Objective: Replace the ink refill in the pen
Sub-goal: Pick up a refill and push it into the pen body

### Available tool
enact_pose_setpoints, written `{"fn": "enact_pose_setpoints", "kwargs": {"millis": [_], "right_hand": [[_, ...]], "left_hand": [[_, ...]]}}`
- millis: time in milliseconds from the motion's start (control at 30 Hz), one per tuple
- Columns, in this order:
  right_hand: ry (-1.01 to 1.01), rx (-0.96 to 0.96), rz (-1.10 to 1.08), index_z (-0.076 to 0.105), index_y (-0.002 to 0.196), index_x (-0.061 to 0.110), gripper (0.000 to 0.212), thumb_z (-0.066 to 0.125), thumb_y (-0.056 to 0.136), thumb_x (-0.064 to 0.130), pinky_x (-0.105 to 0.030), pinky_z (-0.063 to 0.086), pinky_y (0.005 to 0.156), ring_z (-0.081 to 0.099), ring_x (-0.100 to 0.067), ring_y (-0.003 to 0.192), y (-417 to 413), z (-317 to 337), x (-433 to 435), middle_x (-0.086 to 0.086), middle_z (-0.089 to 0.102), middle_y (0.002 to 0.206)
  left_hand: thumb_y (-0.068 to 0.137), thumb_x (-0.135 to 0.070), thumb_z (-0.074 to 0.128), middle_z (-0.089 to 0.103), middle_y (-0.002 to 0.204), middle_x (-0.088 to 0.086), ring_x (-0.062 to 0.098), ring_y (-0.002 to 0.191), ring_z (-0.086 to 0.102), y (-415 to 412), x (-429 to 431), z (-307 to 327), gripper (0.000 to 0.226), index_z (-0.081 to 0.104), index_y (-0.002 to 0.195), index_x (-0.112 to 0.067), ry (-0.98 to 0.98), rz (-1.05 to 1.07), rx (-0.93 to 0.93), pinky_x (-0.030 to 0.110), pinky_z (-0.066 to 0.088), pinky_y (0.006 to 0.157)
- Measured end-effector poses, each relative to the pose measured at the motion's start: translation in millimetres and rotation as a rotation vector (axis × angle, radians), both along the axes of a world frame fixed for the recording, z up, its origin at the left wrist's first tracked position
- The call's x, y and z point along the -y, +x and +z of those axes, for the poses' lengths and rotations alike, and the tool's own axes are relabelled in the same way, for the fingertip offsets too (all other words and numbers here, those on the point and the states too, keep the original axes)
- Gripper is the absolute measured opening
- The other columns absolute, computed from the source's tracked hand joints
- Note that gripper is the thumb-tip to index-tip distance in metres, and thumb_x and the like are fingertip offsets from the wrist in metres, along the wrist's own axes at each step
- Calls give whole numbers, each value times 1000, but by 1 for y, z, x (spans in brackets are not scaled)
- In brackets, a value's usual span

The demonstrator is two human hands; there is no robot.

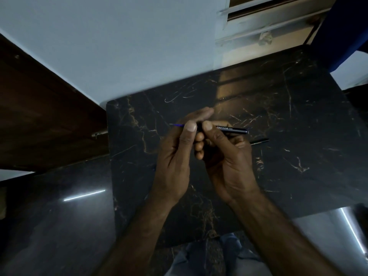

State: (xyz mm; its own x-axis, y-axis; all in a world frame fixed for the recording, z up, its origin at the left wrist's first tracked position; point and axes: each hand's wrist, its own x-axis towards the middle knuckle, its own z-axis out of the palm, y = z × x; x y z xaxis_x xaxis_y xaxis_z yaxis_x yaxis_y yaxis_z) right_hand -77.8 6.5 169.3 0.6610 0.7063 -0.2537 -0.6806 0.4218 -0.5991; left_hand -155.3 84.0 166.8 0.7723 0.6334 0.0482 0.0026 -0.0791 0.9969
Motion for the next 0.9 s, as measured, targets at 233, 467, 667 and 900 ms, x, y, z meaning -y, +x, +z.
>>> {"fn": "enact_pose_setpoints", "kwargs": {"millis": [233, 467, 667, 900], "right_hand": [[19, -97, 18, 67, 85, 11, 8, 64, 92, 12, -22, 50, 52, 64, -13, 62, 12, -2, 7, -6, 68, 75], [-30, -61, 40, 69, 79, 16, 13, 65, 91, 15, -22, 50, 53, 64, -13, 62, 15, -7, 17, -5, 68, 75], [-47, -44, 53, 66, 83, 13, 6, 66, 89, 15, -23, 51, 52, 64, -14, 62, 10, -11, 19, -6, 67, 76], [-61, -29, 37, 66, 83, 14, 14, 60, 95, 12, -24, 51, 53, 64, -15, 64, 9, -9, 16, -7, 68, 77]], "left_hand": [[109, -21, 53, 73, 130, 8, 22, 121, 70, -57, -65, -41, 28, 67, 132, -13, 193, 311, -177, 47, 58, 99], [99, -18, 70, 74, 120, 5, 21, 108, 70, -101, -114, -152, 24, 72, 123, -18, 425, -4, -957, 24, 49, 88], [91, -36, 78, 67, 99, -18, 6, 89, 66, -107, -119, -186, 22, 70, 111, -36, 554, -55, -1017, 30, 55, 77], [96, -23, 75, 74, 98, -4, 12, 88, 70, -87, -118, -160, 14, 75, 110, -17, 395, 185, -874, 26, 56, 77]]}}
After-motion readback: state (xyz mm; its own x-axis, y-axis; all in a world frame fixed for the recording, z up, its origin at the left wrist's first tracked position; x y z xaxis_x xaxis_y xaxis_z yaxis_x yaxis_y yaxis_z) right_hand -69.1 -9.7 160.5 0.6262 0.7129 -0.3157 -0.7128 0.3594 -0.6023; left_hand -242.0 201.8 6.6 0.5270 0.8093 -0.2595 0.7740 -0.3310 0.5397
